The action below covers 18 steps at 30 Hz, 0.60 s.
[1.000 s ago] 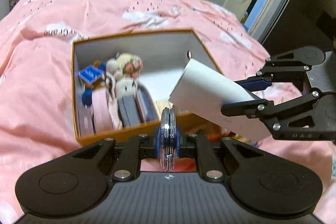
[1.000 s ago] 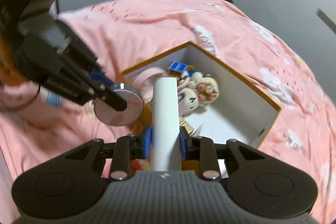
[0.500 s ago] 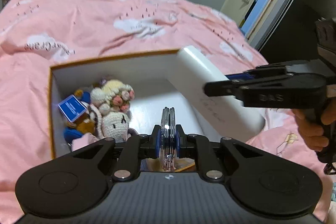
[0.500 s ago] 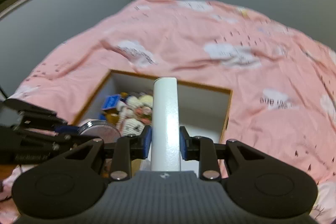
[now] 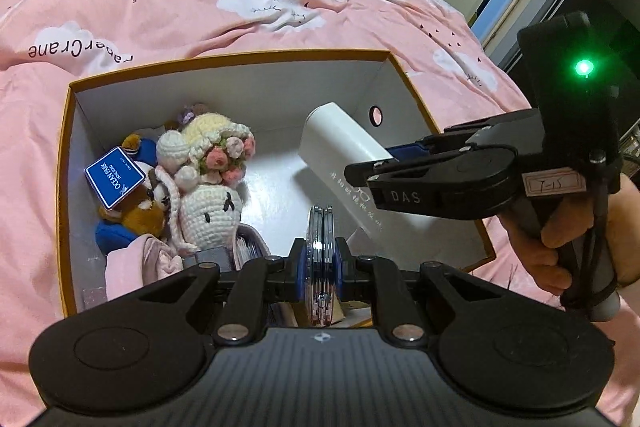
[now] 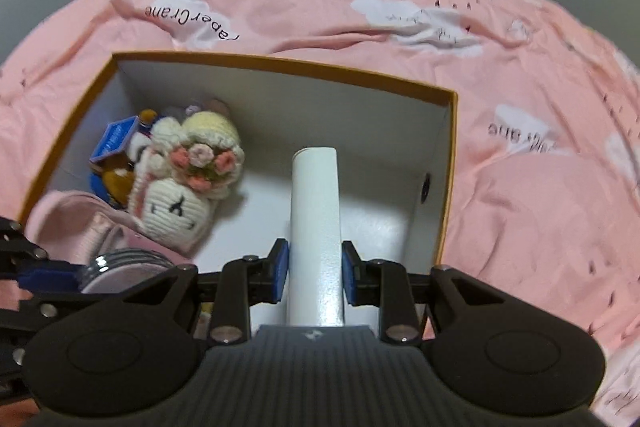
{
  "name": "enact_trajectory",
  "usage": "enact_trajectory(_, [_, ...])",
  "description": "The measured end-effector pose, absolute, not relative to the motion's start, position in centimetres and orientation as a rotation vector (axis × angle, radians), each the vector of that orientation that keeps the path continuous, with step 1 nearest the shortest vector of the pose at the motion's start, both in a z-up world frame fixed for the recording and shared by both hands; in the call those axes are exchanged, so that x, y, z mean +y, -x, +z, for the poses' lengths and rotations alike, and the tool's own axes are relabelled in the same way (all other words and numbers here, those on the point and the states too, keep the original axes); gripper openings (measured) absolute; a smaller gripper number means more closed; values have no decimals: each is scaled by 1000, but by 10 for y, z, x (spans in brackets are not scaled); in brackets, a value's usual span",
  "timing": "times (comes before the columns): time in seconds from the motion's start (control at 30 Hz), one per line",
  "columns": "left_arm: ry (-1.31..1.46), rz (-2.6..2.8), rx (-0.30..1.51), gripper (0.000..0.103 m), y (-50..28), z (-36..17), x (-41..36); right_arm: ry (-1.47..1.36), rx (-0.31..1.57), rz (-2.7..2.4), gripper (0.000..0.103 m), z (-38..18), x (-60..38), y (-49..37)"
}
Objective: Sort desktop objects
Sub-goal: 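Lift the disc stack and white tube over the shoebox with both tools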
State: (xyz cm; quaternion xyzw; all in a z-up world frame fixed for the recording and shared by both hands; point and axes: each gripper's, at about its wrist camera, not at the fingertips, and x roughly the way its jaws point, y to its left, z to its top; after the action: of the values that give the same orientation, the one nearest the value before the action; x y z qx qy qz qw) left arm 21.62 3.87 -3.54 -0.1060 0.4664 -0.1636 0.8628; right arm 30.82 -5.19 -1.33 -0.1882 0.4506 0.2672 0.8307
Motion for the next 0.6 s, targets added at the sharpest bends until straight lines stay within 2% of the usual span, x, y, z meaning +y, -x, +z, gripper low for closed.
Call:
enact_trajectory(0.23, [235,-343,985,15,-214,-38,39,449,971,540,29,-16,-38,-305])
enact_trajectory(0.6, [242,-356,978,15,-212,-38,40,454,1145,532,29,-40,-26,-319])
